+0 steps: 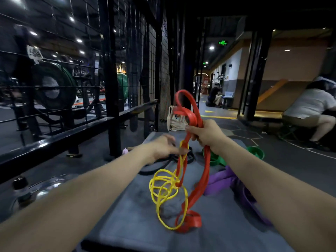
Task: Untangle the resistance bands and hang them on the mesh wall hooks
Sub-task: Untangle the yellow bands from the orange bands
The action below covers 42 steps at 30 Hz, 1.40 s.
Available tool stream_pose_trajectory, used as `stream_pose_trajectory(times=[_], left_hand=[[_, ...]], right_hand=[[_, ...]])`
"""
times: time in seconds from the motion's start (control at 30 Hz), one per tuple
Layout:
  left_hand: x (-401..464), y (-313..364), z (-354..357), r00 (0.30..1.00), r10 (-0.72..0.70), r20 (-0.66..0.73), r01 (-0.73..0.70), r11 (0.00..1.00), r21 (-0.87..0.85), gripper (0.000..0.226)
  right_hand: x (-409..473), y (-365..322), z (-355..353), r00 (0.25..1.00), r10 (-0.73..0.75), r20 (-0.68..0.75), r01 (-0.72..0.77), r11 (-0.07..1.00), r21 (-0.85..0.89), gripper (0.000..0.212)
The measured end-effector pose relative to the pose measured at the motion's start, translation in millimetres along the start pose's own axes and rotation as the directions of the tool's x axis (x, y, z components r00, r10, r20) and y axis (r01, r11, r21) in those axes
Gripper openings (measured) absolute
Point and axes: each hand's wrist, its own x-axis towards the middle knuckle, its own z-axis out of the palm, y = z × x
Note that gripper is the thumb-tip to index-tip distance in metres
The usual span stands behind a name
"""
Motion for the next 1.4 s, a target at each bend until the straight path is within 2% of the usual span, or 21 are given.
stream_pose_trajectory(times=[0.07,0.17,0.27,0.33,0.4,0.5,0.57,0.63,0.7,0.77,0.87,0.97,1.03,1.07,1.1,1.13,1.2,1.23,1.27,1.33,1.4], left_hand=[[7,-18,15,0.999,0.013,0.030,-0.015,0.999,0.042,0.047],[16,-23,25,0.999,0.029,-0.027,-0.030,0.999,-0.032,0.016],[13,-24,12,0.996,0.000,-0.094,-0.015,0.988,-0.152,0.030],[12,-31,-9,0.983,-0.065,-0.171,0.039,0.988,-0.151,0.036],[9,-42,-29,0.949,-0.209,-0.237,0.150,0.957,-0.248,0.036],[5,-54,-43,0.892,-0.372,-0.258,0.294,0.909,-0.296,0.040],[4,-56,-40,0.863,-0.431,-0.263,0.352,0.887,-0.299,0.038],[9,-57,-35,0.851,-0.431,-0.300,0.341,0.888,-0.309,0.034],[15,-60,-30,0.828,-0.395,-0.399,0.272,0.904,-0.330,0.030],[16,-60,-17,0.872,-0.295,-0.392,0.193,0.941,-0.279,0.037],[10,-54,21,0.954,-0.180,-0.239,0.119,0.961,-0.249,0.039],[12,-58,55,0.976,-0.191,-0.104,0.152,0.941,-0.301,0.033],[18,-68,73,0.985,-0.172,-0.014,0.168,0.973,-0.158,0.023],[18,-68,82,0.988,-0.150,0.021,0.151,0.988,-0.038,0.007],[22,-72,89,0.991,-0.127,0.050,0.124,0.990,0.061,0.023],[26,-77,96,0.993,-0.111,0.047,0.105,0.987,0.122,0.052],[31,-73,109,0.999,-0.040,-0.027,0.042,0.996,0.077,0.101],[35,-68,112,0.997,0.018,-0.076,-0.013,0.998,0.059,0.116],[35,-59,115,0.988,0.076,-0.135,-0.068,0.996,0.065,0.123],[38,-42,115,0.960,0.208,-0.186,-0.198,0.978,0.071,0.124],[43,-26,108,0.934,0.351,-0.062,-0.356,0.914,-0.193,0.105]], right_hand=[[1,-4,-1,1.000,0.004,0.012,-0.004,1.000,0.023,0.020],[1,-16,-5,1.000,-0.014,0.018,0.012,0.997,0.077,0.018],[8,-23,-22,0.996,-0.017,-0.082,0.030,0.988,0.150,0.020],[14,-20,-37,0.985,0.017,-0.172,0.021,0.975,0.221,0.022],[18,-9,-50,0.964,0.064,-0.258,0.004,0.967,0.254,0.023],[14,11,-54,0.944,0.074,-0.322,-0.021,0.986,0.165,0.026],[10,22,-50,0.944,0.044,-0.328,0.014,0.984,0.175,0.027],[10,33,-49,0.934,0.019,-0.356,0.047,0.983,0.177,0.032],[8,40,-53,0.931,0.047,-0.362,0.009,0.988,0.152,0.033],[4,42,-54,0.952,0.080,-0.296,0.015,0.952,0.305,0.029],[-5,38,-51,0.972,0.114,-0.205,-0.021,0.912,0.409,0.021],[-8,41,-51,0.973,0.169,-0.157,-0.094,0.912,0.400,0.018],[-8,49,-54,0.969,0.175,-0.176,-0.097,0.919,0.382,0.021],[-8,51,-56,0.965,0.186,-0.184,-0.104,0.917,0.385,0.022],[-8,54,-59,0.962,0.203,-0.182,-0.117,0.911,0.396,0.024],[-8,56,-61,0.960,0.216,-0.176,-0.130,0.907,0.401,0.027],[-5,58,-64,0.950,0.255,-0.182,-0.174,0.912,0.371,0.034],[-2,59,-64,0.943,0.276,-0.186,-0.202,0.919,0.339,0.034],[0,58,-62,0.941,0.289,-0.177,-0.232,0.929,0.288,0.033],[6,61,-56,0.952,0.257,-0.167,-0.248,0.966,0.070,0.027],[12,63,-48,0.973,0.192,-0.129,-0.210,0.966,-0.151,0.021]])
